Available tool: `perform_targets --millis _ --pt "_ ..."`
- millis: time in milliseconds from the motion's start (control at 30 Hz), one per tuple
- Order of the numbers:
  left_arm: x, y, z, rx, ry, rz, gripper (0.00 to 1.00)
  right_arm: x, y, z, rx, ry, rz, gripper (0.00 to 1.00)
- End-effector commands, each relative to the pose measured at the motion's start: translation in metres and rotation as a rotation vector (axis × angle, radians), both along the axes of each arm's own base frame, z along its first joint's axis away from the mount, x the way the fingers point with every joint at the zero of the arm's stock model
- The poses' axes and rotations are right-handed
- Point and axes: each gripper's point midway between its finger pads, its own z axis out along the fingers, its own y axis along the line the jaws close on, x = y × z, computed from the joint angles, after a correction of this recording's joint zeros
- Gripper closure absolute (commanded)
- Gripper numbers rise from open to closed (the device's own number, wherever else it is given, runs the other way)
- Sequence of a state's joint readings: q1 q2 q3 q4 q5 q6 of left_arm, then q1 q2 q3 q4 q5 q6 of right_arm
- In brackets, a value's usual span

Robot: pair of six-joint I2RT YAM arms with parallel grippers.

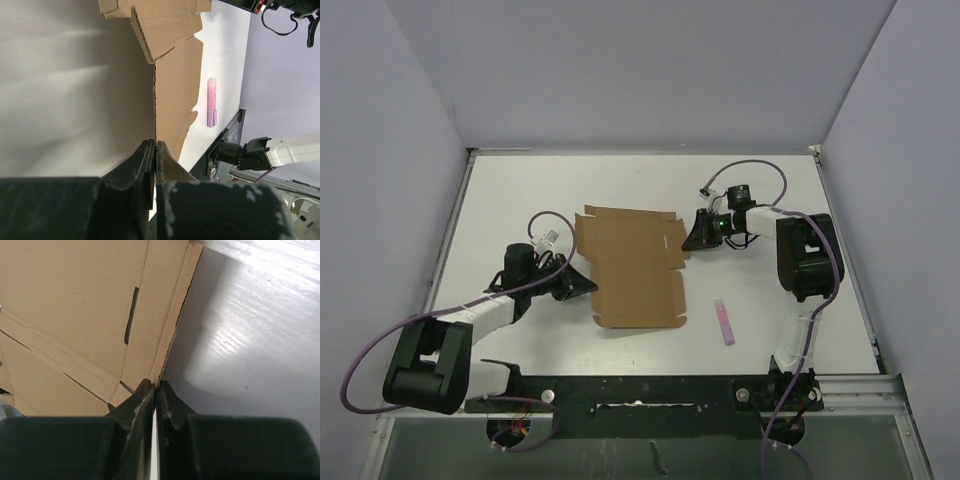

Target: Fold the paper box

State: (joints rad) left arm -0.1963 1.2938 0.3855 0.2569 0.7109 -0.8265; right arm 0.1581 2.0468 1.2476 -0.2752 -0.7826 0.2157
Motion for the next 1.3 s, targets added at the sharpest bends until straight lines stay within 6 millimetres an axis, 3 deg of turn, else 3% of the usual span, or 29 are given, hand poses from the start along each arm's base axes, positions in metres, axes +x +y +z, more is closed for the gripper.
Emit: perform_targets --millis 0,67,133,233,500,633,800,900,1067,1267 --pt "0.006 -0.001 0.016 0.003 -0.085 -0.007 1.00 0.013 0.007 0.022 0.039 -0.094 0.025 1.00" --pt "0.006 0.002 0.019 0.020 -0.083 0.005 0.98 0.014 0.007 0.033 0.059 -0.124 0.031 1.00" --pt "0.009 0.009 0.027 0.064 -0.104 0.032 0.90 0.015 0.006 0.047 0.083 -0.162 0.039 1.00" --pt "0.012 0.025 0.043 0.157 -0.146 0.089 0.69 0.016 0.006 0.072 0.115 -0.224 0.054 1.00" --pt "0.013 0.051 0.130 0.297 -0.409 0.118 0.22 0.007 0.010 0.140 0.144 -0.425 0.138 1.00" --pt "0.028 0.052 0.191 0.359 -0.614 0.050 0.02 -0.011 0.017 0.169 0.155 -0.539 0.245 1.00" --pt "0.061 0.032 0.254 0.362 -0.810 -0.149 0.02 -0.029 0.018 0.195 0.175 -0.632 0.343 1.00" --pt "0.078 0.012 0.267 0.303 -0.883 -0.291 0.06 -0.037 0.019 0.205 0.186 -0.667 0.372 1.00" --pt "0.101 -0.020 0.265 0.315 -1.020 -0.452 0.11 -0.047 0.019 0.221 0.199 -0.720 0.406 1.00" --pt "0.109 -0.061 0.239 0.327 -1.057 -0.662 0.12 -0.055 0.020 0.231 0.220 -0.747 0.428 1.00"
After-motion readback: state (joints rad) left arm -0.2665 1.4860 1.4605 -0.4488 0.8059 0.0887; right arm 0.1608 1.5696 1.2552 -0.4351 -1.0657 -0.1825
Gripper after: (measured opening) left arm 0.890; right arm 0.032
